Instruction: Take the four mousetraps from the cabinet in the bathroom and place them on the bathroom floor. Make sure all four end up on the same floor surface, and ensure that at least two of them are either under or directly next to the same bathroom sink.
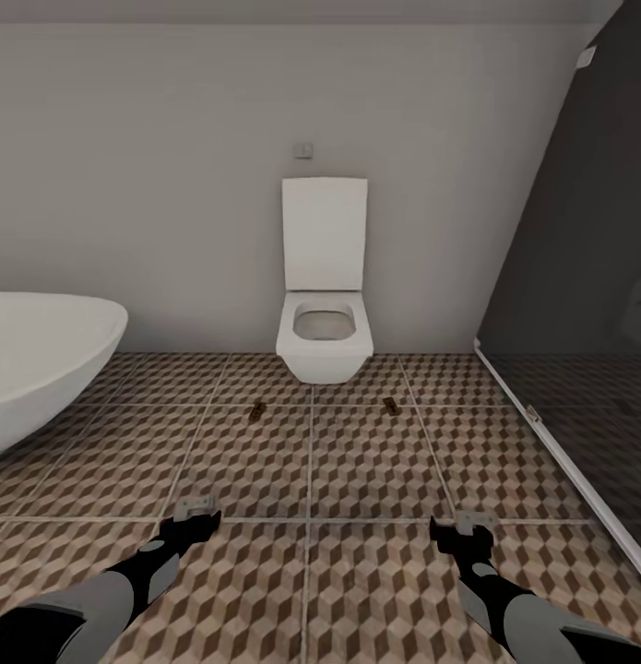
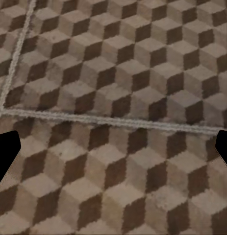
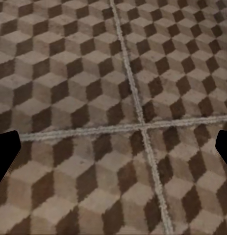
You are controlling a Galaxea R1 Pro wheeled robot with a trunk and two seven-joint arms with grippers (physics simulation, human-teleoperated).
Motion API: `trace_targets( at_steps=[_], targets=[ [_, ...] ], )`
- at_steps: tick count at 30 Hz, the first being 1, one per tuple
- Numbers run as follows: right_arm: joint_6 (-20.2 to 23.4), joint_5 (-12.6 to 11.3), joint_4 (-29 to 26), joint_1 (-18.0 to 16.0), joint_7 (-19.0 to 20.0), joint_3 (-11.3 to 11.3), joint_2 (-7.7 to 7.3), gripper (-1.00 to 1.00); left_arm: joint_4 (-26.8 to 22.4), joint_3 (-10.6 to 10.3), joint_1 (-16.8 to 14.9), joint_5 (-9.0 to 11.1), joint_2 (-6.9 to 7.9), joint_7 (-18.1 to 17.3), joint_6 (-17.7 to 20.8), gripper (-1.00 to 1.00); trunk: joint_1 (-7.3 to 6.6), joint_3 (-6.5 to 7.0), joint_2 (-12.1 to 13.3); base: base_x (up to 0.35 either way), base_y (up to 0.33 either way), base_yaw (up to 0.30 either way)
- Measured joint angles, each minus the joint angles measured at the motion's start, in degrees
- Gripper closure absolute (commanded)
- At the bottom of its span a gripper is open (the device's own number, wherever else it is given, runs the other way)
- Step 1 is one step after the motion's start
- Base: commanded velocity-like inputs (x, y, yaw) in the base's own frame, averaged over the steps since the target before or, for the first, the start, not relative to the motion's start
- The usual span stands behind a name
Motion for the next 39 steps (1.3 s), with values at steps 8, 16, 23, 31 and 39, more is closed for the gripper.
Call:
trace_targets(
  at_steps=[8, 16, 23, 31, 39],
  targets=[
    [0.00, -0.03, 0.00, 0.00, 0.00, -0.04, 0.00, -1.00, 0.00, -0.03, 0.00, 0.00, -0.03, -0.01, 0.00, -1.00, -0.21, 1.77, 0.11, 0.000, 0.000, 0.000],
    [0.00, -0.04, 0.04, 0.00, 0.00, -0.07, -0.04, -1.00, 0.00, -0.05, 0.00, 0.00, -0.08, 0.00, -0.07, -1.00, -0.31, 2.67, 0.17, 0.000, 0.000, 0.000],
    [0.00, -0.07, 0.01, 0.00, -0.07, -0.08, -0.08, -1.00, 0.00, -0.08, 0.00, -0.06, -0.15, -0.01, -0.25, -1.00, -0.31, 2.67, 0.17, 0.000, 0.000, 0.000],
    [0.00, -0.11, 0.07, 0.00, -0.15, -0.07, -0.08, -1.00, 0.00, -0.09, 0.00, -0.08, -0.24, 0.00, -0.30, -1.00, -0.33, 2.88, 0.17, 0.000, 0.000, 0.000],
    [0.00, -0.12, 0.07, 0.00, -0.23, -0.07, -0.09, -1.00, 0.00, -0.09, 0.00, -0.02, -0.26, 0.00, -0.14, -1.00, -0.54, 4.66, 0.28, 0.000, 0.000, 0.000]
  ],
)
